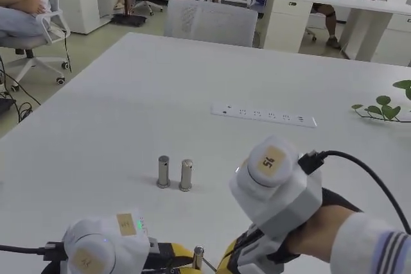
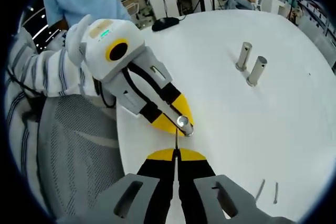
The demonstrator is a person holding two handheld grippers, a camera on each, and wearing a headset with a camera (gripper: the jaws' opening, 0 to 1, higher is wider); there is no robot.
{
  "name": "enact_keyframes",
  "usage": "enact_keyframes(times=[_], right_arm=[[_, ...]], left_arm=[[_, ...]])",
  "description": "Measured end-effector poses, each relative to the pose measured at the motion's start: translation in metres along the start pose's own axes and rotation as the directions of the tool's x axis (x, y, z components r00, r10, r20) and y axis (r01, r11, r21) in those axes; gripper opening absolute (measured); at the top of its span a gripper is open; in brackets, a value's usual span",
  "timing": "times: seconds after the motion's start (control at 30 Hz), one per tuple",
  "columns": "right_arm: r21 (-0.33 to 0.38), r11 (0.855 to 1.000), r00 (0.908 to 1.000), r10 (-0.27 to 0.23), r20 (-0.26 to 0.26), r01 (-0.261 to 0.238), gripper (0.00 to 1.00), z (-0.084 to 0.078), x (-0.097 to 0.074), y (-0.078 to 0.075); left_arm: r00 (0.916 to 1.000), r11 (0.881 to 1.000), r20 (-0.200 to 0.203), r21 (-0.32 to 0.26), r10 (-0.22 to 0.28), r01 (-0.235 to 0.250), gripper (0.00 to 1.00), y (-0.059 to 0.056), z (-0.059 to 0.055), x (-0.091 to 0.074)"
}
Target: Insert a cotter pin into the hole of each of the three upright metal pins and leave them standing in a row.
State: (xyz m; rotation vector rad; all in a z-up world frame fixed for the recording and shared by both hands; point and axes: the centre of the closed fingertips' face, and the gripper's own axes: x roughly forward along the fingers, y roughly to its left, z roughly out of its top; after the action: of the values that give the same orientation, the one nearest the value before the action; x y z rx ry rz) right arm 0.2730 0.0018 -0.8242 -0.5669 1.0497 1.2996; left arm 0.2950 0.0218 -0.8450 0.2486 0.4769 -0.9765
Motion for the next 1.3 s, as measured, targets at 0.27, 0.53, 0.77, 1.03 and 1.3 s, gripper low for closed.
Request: enact_keyframes(times=[0.27,0.53,0.77,1.03,1.3], right_arm=[[0.012,1.000,0.9999,0.002,-0.015,-0.002,0.01,-0.0013,0.0012,-0.0050],[0.024,1.000,0.9998,0.009,-0.017,-0.008,0.01,0.0005,0.0026,-0.0046],[0.038,0.999,0.9998,0.001,-0.018,-0.001,0.01,0.0019,0.0019,-0.0062],[0.078,0.997,0.9998,-0.004,-0.022,0.006,0.01,0.0021,0.0012,-0.0067],[0.097,0.995,0.9992,-0.003,-0.041,0.007,0.01,0.0019,0.0004,-0.0073]], left_arm=[[1.0000,1.000,0.000,0.002,0.000,0.000,0.07,0.0004,0.0000,0.0003],[1.0000,1.000,0.000,0.009,0.006,-0.006,0.07,0.0002,0.0002,0.0011],[0.9998,1.000,-0.003,0.014,0.018,-0.018,0.07,0.0003,0.0002,0.0016],[0.9995,0.999,-0.005,0.026,0.031,-0.031,0.07,0.0009,0.0005,0.0025],[0.9991,0.998,-0.008,0.039,0.043,-0.042,0.07,0.0016,0.0010,0.0037]])
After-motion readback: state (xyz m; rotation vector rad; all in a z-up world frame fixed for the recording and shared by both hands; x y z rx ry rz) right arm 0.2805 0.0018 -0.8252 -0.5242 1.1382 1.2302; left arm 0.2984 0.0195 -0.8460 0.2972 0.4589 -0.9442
